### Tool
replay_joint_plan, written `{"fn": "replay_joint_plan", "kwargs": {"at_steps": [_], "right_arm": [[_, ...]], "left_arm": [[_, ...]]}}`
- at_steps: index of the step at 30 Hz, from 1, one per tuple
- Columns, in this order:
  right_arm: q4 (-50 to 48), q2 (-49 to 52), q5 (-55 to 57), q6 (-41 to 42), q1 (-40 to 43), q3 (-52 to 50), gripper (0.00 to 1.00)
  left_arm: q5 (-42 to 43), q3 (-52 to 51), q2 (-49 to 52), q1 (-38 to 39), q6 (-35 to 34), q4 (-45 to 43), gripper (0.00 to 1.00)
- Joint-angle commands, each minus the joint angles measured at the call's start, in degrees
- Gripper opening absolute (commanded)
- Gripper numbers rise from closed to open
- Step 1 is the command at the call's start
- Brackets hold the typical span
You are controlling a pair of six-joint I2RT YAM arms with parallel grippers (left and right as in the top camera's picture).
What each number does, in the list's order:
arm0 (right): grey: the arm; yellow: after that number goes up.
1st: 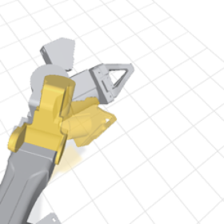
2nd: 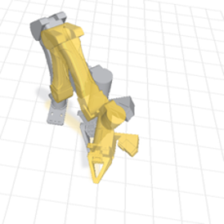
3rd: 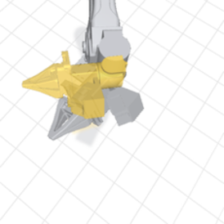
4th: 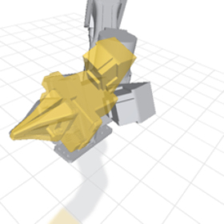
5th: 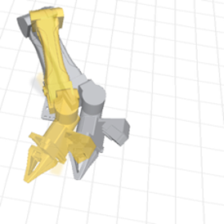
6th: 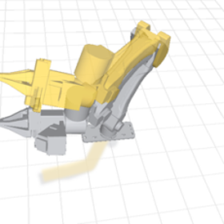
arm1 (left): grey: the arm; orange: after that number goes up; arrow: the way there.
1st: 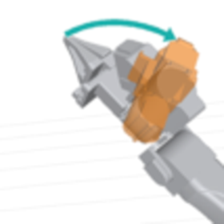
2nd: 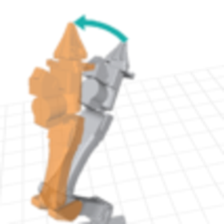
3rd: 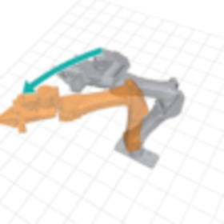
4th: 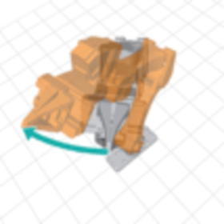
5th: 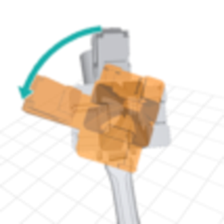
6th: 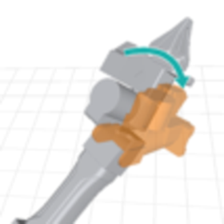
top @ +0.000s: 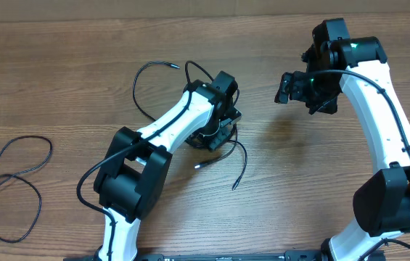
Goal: Untangle cables
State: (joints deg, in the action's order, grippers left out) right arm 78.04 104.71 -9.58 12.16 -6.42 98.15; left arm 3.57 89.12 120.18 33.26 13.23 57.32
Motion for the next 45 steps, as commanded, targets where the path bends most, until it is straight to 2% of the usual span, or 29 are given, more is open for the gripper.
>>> {"fn": "replay_joint_plan", "kwargs": {"at_steps": [1, 5, 7, 14, 18, 21, 22, 23, 27, 32, 38, 45], "right_arm": [[0.0, -1.0, 0.6, -0.2, 0.1, 0.5, 0.89], [0.0, -1.0, 0.5, -0.2, 0.1, 0.5, 0.89], [0.0, -1.0, 0.5, -0.2, 0.1, 0.5, 0.89], [0.0, -1.0, 0.5, -0.2, 0.1, 0.5, 0.89], [0.3, -1.0, 0.5, -0.2, 0.1, 0.5, 0.89], [0.3, -1.0, -0.5, -0.3, 0.0, 0.5, 0.89], [0.2, -1.0, -1.7, -0.3, 0.0, 0.5, 0.89], [0.2, -1.0, -2.1, -0.3, 0.0, 0.5, 0.89], [0.5, -1.0, -4.8, -1.0, 0.0, 0.5, 0.89], [0.3, -1.0, -17.2, -7.0, 0.0, 0.5, 0.88], [-0.2, -2.5, -35.4, -13.2, 0.0, 2.4, 0.85], [-5.3, -5.0, -39.3, -9.7, -1.3, 2.8, 0.84]], "left_arm": [[0.2, -4.7, 0.2, -0.2, 0.2, -4.5, 0.39], [-1.2, -6.3, 0.2, -0.2, -2.1, -7.1, 0.32], [-1.2, -6.5, 0.2, -0.2, -2.1, -7.3, 0.23], [-3.2, -6.5, 0.2, -0.2, -3.5, -7.3, 0.04], [-5.6, -5.7, 0.0, -0.2, -6.4, -6.2, 0.04], [-5.4, -1.0, -0.1, -0.3, -11.1, -1.5, 0.04], [-4.6, 4.9, -0.2, -0.6, -15.5, 2.9, 0.04], [-3.3, 8.2, -0.3, -0.8, -16.6, 5.2, 0.04], [5.6, 26.8, -0.3, -2.0, -17.2, 18.0, 0.04], [7.8, 39.5, -0.3, -2.4, -19.8, 26.0, 0.04], [14.8, 42.9, -0.3, -4.1, -22.8, 28.1, 0.04], [30.0, 42.9, -0.3, -9.2, -27.6, 26.2, 0.04]]}}
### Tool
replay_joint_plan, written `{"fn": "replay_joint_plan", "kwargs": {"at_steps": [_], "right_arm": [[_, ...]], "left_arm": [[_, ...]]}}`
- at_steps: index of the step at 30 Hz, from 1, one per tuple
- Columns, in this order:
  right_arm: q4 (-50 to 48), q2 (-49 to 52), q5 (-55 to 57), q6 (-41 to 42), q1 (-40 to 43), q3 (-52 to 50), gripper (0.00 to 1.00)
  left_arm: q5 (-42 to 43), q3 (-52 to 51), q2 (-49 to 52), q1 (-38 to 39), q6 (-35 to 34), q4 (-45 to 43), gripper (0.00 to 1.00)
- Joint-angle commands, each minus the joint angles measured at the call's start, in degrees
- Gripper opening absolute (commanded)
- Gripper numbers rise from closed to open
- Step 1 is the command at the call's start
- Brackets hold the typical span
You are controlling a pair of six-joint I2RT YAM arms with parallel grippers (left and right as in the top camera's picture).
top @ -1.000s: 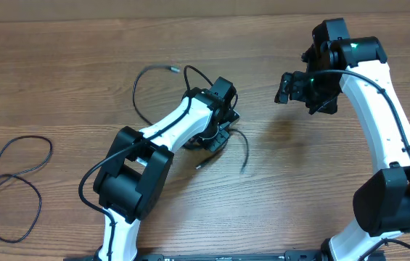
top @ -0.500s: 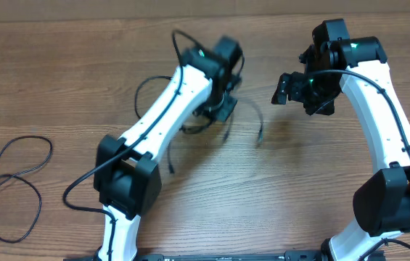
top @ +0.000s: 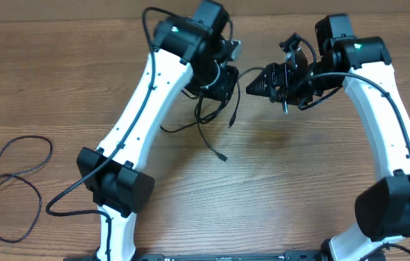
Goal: Untangle cables
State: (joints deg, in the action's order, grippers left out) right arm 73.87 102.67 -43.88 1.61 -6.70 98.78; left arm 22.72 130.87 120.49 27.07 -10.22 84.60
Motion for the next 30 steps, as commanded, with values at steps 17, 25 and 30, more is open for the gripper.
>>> {"fn": "replay_joint_plan", "kwargs": {"at_steps": [17, 25, 30], "right_arm": [[-5.7, -2.9, 15.6, 16.7, -2.1, 2.1, 0.79], [-7.8, -2.9, -10.2, -1.1, -6.9, 2.1, 0.85], [-13.2, -2.9, -8.6, 2.0, -10.8, 2.1, 0.84]], "left_arm": [[35.9, 1.2, -0.6, -15.7, -5.3, -4.9, 0.04], [25.9, 1.2, -0.6, -16.0, -14.6, -6.4, 0.04], [25.3, 1.2, -0.6, -16.1, -29.2, -7.6, 0.04]]}}
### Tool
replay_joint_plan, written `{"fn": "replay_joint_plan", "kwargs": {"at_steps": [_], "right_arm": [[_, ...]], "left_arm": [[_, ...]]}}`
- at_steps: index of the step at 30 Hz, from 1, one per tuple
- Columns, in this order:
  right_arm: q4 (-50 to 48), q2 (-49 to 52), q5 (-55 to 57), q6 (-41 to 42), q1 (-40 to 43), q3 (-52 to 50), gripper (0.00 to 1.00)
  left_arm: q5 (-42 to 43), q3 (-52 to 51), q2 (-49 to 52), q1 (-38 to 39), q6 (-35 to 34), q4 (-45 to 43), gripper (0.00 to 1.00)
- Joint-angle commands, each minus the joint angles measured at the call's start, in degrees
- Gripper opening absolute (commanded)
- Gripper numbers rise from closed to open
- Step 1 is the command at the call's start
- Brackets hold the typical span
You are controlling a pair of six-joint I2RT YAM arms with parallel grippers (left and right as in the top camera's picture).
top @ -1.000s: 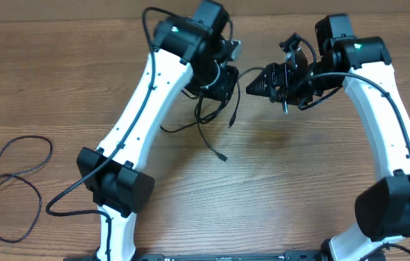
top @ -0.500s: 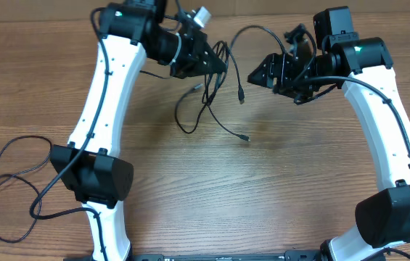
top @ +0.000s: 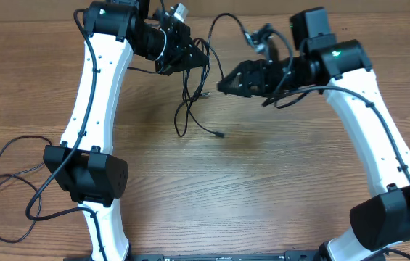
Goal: Untangle cables
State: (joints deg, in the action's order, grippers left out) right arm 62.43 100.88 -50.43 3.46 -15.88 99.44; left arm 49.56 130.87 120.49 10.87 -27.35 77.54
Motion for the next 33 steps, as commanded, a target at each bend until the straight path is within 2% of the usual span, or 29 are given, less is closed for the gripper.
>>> {"fn": "replay_joint_plan", "kwargs": {"at_steps": [1, 2, 4, 8, 11, 17, 22, 26, 33], "right_arm": [[-3.1, -1.0, 1.5, 3.8, -2.2, 1.4, 0.83], [-4.3, -1.0, 5.6, 7.6, -2.7, 1.4, 0.83], [-6.1, -1.0, 10.6, 12.0, -3.4, 1.4, 0.83], [-9.2, -1.0, 11.4, 15.5, -3.5, 1.4, 0.82], [-10.3, -1.0, 11.4, 15.6, -3.2, 1.4, 0.82], [-10.9, -1.0, 10.5, 14.1, -3.2, 1.4, 0.82], [-11.5, -1.0, 10.4, 14.1, -2.7, 1.4, 0.82], [-12.6, -1.0, 9.8, 14.1, -2.1, 1.4, 0.82], [-14.8, -1.0, 8.0, 14.3, -2.1, 1.4, 0.82]], "left_arm": [[-1.2, 1.2, -0.6, 0.1, -15.3, -0.5, 0.04], [0.1, 1.2, -0.6, 0.1, -17.3, -0.5, 0.04], [5.5, 1.2, -0.6, 0.1, -17.0, -2.3, 0.04], [18.2, 1.2, -0.6, 0.1, -7.8, -5.7, 0.04], [22.3, 1.2, -0.6, 0.1, -0.4, -5.5, 0.04], [19.5, 1.2, -0.6, -0.5, 13.2, 0.3, 0.04], [13.1, 1.2, -0.6, -2.4, 19.8, 6.2, 0.04], [17.1, 1.2, -0.6, -4.0, 25.2, 9.5, 0.04], [19.8, 1.2, -0.6, -4.5, 26.9, 10.6, 0.04]]}}
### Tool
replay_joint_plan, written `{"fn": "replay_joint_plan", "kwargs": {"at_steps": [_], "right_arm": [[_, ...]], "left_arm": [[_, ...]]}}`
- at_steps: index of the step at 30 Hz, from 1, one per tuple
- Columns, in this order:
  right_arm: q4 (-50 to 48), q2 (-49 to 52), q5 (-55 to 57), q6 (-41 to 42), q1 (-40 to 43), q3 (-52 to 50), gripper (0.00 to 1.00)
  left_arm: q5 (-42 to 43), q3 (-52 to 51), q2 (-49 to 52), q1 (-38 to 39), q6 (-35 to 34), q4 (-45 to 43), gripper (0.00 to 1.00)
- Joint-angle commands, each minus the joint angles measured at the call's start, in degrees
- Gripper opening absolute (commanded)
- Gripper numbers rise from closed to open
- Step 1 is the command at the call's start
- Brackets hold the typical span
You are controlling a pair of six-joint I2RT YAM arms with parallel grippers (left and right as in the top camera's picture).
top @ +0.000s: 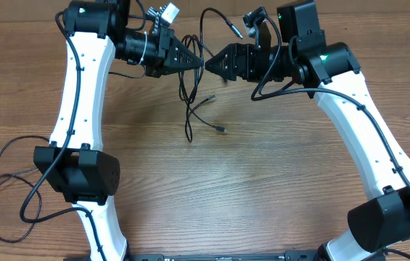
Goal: Untangle cables
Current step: 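Grasp cables with the right gripper and pull the grippers apart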
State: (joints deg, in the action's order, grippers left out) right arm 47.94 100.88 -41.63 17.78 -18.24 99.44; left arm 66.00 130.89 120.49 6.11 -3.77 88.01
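A bundle of thin black cables (189, 109) hangs in the air over the far middle of the table, its loose ends dangling toward the wood. One loop (215, 16) arches up and over to the right. My left gripper (194, 62) points right and is shut on the bundle at its top. My right gripper (210, 64) points left, its tips almost touching the left gripper's tips at the cables. Whether the right fingers are closed on a strand is hidden from the overhead view.
A separate black cable (16, 181) lies in loose loops on the table at the near left, one plug at the left edge. The wooden table (263, 188) stretches under both arms.
My left gripper has shifted slightly right and the right gripper has moved up and left, so their tips now meet at the hanging bundle. The dangling ends hang a little lower over the table.
At first my left gripper was down on the tangled cables at the table's middle, the right gripper apart at the far right. Then the left held the bundle lifted, farther back each time, while the right gripper stood closer each time, now tip to tip with it.
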Motion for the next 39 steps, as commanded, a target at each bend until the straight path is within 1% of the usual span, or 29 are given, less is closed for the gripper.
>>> {"fn": "replay_joint_plan", "kwargs": {"at_steps": [1, 7, 15, 19, 21, 25, 28, 30, 33, 36, 39], "right_arm": [[-0.3, -1.0, -0.9, 0.0, 0.2, 1.4, 0.82], [-0.4, -1.0, -0.8, 0.0, -0.4, 1.4, 0.82], [-1.4, -1.0, -0.9, 2.4, -0.8, 1.4, 0.82], [-1.2, -1.0, -0.9, 4.0, -0.8, 1.4, 0.81], [-1.2, -0.9, -0.2, 5.7, -1.0, 1.4, 0.81], [-1.6, -0.8, 3.3, 8.9, -2.0, 1.4, 0.81], [-2.6, -0.6, 4.6, 11.0, -2.5, 1.4, 0.81], [-3.0, -0.4, 5.8, 12.9, -2.6, 1.4, 0.78], [-2.0, -0.4, 10.4, 16.4, -2.6, 1.4, 0.75], [0.8, -0.4, 18.0, 19.7, -1.8, 1.4, 0.72], [3.5, -0.2, 23.6, 20.8, -0.8, 1.4, 0.70]], "left_arm": [[4.3, 1.2, -0.6, 0.2, 3.2, 0.1, 0.04], [9.0, 1.2, -0.6, 0.3, -3.3, -0.4, 0.04], [7.1, 1.2, -0.6, 0.3, -10.6, -2.1, 0.04], [7.2, 1.2, -0.6, 0.3, -16.6, -5.0, 0.04], [8.8, 1.2, -0.6, 0.4, -18.4, -6.0, 0.05], [12.9, 1.2, -0.6, 1.4, -19.3, -7.2, 0.04], [14.1, 1.2, -0.6, 2.3, -20.1, -7.3, 0.04], [14.5, 1.2, -0.6, 2.8, -20.3, -7.3, 0.05], [16.5, 1.2, -0.6, 2.9, -20.2, -7.3, 0.04], [19.3, 1.2, -0.6, 2.6, -20.2, -7.3, 0.04], [20.3, 1.2, -0.6, 2.2, -20.0, -7.3, 0.04]]}}
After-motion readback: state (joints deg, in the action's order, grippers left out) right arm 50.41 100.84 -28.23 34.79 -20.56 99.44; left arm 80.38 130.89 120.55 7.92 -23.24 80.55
